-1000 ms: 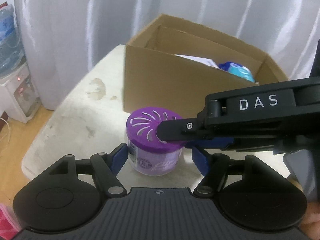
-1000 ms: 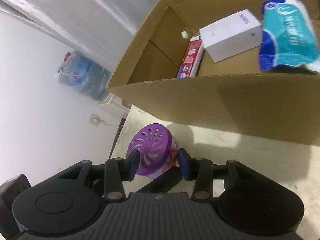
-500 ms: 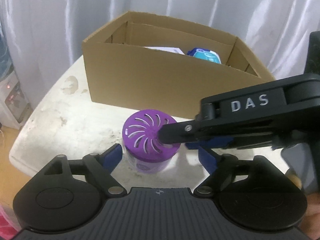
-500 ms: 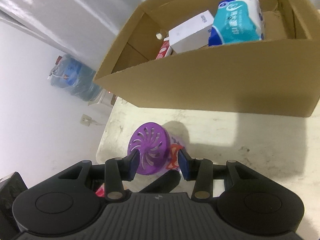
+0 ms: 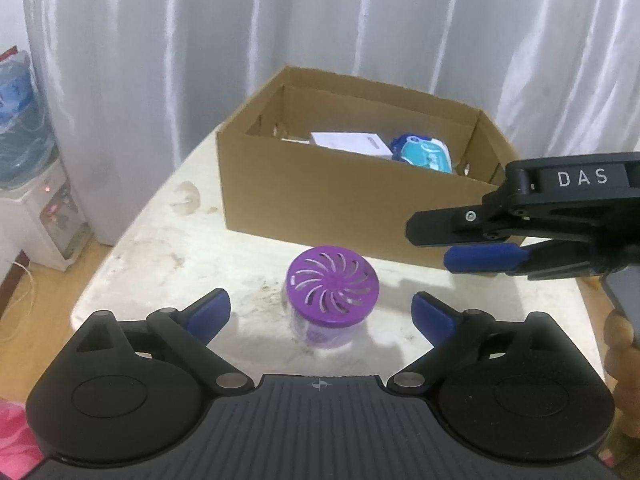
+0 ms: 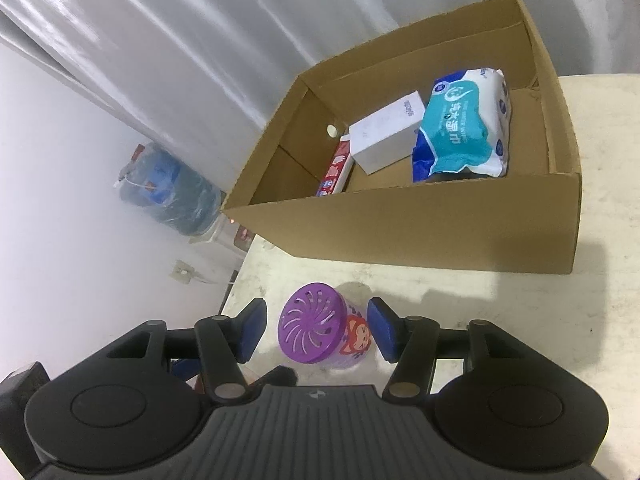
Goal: Organize objects
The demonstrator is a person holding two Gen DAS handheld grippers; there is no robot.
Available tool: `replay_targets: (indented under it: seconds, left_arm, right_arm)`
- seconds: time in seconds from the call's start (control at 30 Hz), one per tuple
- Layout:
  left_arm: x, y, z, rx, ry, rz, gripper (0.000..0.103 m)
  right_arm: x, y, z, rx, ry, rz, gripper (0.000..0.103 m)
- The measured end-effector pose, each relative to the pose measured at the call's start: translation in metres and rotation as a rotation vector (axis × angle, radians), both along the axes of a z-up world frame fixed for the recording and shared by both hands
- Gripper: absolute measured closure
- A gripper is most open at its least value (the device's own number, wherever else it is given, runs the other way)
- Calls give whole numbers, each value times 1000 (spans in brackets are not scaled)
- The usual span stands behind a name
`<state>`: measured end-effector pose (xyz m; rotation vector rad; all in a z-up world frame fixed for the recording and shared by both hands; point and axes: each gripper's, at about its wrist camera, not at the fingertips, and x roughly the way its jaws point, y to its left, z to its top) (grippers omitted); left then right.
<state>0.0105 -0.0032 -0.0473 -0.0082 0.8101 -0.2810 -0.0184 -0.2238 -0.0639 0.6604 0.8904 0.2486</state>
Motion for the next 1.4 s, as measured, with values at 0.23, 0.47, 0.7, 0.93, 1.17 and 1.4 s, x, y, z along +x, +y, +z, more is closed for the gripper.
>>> replay_targets:
  seconds: [0.23, 0.47, 0.7, 0.93, 1.17, 1.4]
  left_arm:
    - [-8, 7, 6, 55, -16, 26, 3]
    - [-14, 14, 0, 50, -1, 38, 3]
    - [-25, 27, 12, 11, -49, 55, 0]
    - [-29, 37, 15, -87, -55, 30, 0]
    - [-37, 48, 15, -135, -68, 37, 0]
    - [-54, 64, 22, -31, -114, 61, 0]
  right_arm:
    - [-6, 4, 3, -4, -7, 19, 37]
    - [-15, 12, 22, -93, -55, 44, 23]
    - [-31, 26, 53, -216, -144, 89, 1]
    - [-42, 48, 78, -437, -225, 106, 0]
    - [-52, 70, 95, -618, -276, 97, 0]
    - [-65, 106, 116, -750, -400, 96, 0]
